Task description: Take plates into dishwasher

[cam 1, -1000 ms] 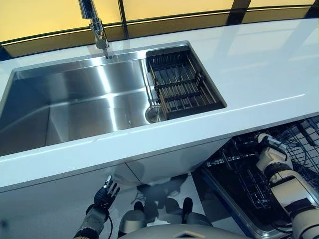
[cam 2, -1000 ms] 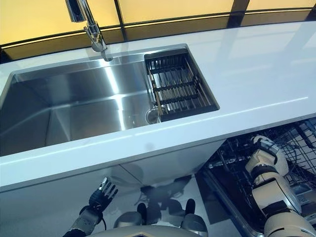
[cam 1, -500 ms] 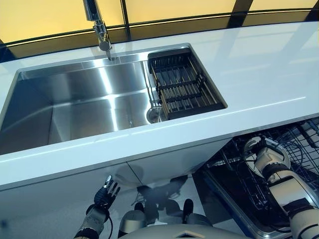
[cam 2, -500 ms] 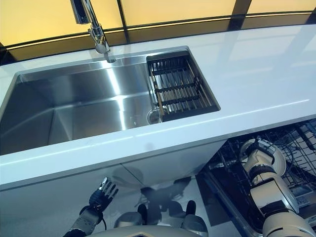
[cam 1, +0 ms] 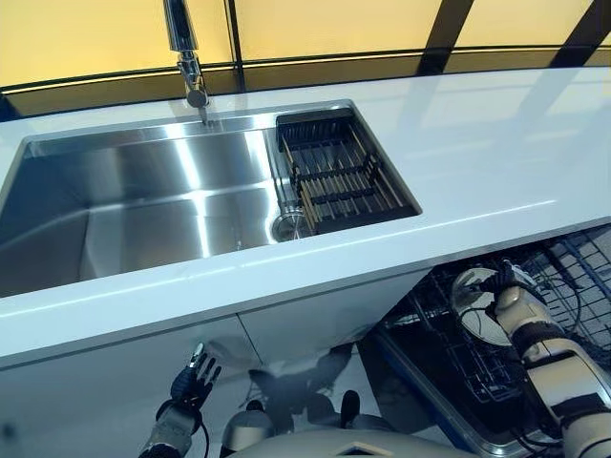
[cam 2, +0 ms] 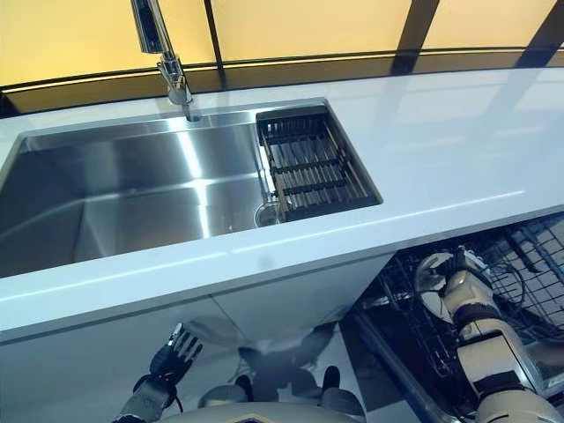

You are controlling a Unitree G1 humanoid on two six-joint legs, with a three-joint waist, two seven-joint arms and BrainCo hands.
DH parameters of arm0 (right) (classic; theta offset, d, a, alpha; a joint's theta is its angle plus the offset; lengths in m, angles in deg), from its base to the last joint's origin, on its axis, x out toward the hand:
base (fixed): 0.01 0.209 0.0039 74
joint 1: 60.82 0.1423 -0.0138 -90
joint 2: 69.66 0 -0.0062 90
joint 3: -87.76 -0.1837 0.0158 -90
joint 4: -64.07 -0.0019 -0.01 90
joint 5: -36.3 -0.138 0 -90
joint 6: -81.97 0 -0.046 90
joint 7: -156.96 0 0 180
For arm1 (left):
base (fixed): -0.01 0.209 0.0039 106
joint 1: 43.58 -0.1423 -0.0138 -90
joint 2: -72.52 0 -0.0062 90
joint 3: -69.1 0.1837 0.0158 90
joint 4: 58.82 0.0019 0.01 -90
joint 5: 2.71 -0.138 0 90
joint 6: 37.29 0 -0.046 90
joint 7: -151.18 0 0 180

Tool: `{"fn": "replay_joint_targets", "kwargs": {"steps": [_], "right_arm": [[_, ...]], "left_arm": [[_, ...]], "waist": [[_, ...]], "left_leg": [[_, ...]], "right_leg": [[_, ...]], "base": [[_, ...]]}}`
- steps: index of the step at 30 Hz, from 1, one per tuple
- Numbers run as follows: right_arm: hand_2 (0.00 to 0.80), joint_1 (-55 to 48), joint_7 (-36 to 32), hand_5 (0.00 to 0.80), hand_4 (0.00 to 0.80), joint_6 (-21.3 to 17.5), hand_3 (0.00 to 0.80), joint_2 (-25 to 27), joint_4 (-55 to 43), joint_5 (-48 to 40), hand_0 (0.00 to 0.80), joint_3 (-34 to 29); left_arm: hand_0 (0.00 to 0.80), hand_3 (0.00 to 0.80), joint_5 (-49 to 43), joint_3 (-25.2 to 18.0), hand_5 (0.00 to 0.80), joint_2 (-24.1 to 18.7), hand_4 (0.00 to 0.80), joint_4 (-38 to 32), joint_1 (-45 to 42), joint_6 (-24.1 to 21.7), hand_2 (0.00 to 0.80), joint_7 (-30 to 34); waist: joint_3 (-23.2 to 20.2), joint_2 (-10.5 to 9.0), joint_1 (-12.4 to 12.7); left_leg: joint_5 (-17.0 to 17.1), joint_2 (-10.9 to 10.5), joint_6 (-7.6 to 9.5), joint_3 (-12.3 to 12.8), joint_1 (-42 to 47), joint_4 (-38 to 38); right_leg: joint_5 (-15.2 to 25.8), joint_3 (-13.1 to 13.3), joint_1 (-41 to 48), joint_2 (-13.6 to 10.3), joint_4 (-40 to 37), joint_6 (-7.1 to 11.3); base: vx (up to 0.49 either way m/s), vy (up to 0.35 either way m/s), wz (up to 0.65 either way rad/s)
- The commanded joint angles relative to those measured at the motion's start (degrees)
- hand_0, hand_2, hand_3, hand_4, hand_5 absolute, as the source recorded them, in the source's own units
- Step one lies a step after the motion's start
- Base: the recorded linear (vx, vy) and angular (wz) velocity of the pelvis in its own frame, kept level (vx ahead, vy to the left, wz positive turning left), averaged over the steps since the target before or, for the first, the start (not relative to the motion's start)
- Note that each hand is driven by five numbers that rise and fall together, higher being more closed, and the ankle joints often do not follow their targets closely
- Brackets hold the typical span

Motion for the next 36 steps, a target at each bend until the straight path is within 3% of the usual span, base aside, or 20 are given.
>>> {"fn": "replay_joint_targets", "kwargs": {"steps": [1,11,16,22,27,29,31,36], "right_arm": [[0.000,-0.7,3.8,0.000,0.000,-1.1,0.000,8.1,-4.7,-1.5,0.000,-1.6],[0.000,-10.7,7.2,0.000,0.000,-3.4,0.000,10.9,-12.2,-2.7,0.000,-10.4],[0.000,-15.0,7.8,0.000,0.000,-4.6,0.000,9.9,-13.4,-9.8,0.000,-16.0],[0.000,-19.2,10.1,0.000,0.000,-9.7,0.000,6.5,-8.9,-16.1,0.000,-22.6],[0.000,-18.4,8.0,0.000,0.000,-14.2,0.000,4.5,0.2,-22.0,0.000,-24.6],[0.000,-17.0,6.1,0.000,0.000,-15.2,0.000,3.9,3.0,-26.8,0.000,-24.7],[0.000,-14.8,4.7,0.000,0.000,-15.8,0.000,3.0,7.4,-31.1,0.000,-25.9],[0.000,-13.0,3.7,0.000,0.000,-13.8,0.000,0.7,10.6,-38.3,0.000,-26.8]], "left_arm": [[0.000,0.000,2.1,-2.3,0.000,-0.1,0.000,-1.7,6.5,-3.0,0.000,0.7],[0.000,0.000,1.4,-3.2,0.000,0.6,0.000,-2.3,6.1,-2.9,0.000,0.1],[0.000,0.000,0.3,-3.0,0.000,0.8,0.000,-2.8,6.3,-2.9,0.000,0.1],[0.000,0.000,-1.2,-2.9,0.000,-0.3,0.000,-2.8,6.5,-2.8,0.000,0.2],[0.000,0.000,1.6,-4.4,0.000,-2.7,0.000,-1.5,6.5,-4.0,0.000,1.0],[0.000,0.000,2.0,-5.0,0.000,-3.0,0.000,-0.4,7.0,-4.1,0.000,1.7],[0.000,0.000,2.2,-6.1,0.000,-2.8,0.000,0.7,7.7,-4.5,0.000,1.8],[0.000,0.000,2.8,-7.5,0.000,-2.8,0.000,1.1,8.7,-5.2,0.000,1.9]], "waist": [[0.8,1.77,-2.7],[1.2,0.98,-5.5],[1.4,1.04,-6.6],[2.5,1.06,-8.0],[3.0,2.87,-6.2],[2.9,3.39,-5.7],[2.0,3.56,-4.5],[0.8,3.54,-3.3]], "left_leg": [[-4.2,-3.0,4.13,-0.1,1.0,0.2],[-4.5,-2.9,4.40,1.4,1.4,0.2],[-4.5,-3.4,4.53,1.4,1.2,0.2],[-4.4,-3.5,4.33,1.7,1.7,0.2],[-3.0,-2.2,4.97,4.7,1.1,1.0],[-3.1,-2.0,5.35,4.6,0.9,1.1],[-3.4,-2.1,5.35,3.8,0.9,1.1],[-3.5,-2.0,5.05,2.1,1.3,0.2]], "right_leg": [[-1.5,-0.2,2.3,1.6,0.0,2.61],[-0.9,1.4,1.6,2.2,0.0,3.01],[-0.3,2.2,0.9,2.0,0.6,3.52],[4.4,1.9,-2.9,0.2,3.5,5.65],[1.9,-2.0,-2.1,-2.6,13.9,3.90],[0.3,-2.1,-1.3,-2.5,14.7,3.35],[-2.4,-3.4,1.4,-1.7,10.8,2.73],[-3.8,-4.0,2.3,-0.3,8.7,2.88]], "base": [[-0.020,0.071,-0.09],[-0.029,0.066,-0.17],[-0.027,0.102,0.02],[-0.045,0.044,-0.17],[-0.126,-0.048,-0.44],[-0.111,-0.118,-0.10],[-0.051,-0.176,-0.59],[-0.040,-0.198,-0.48]]}}
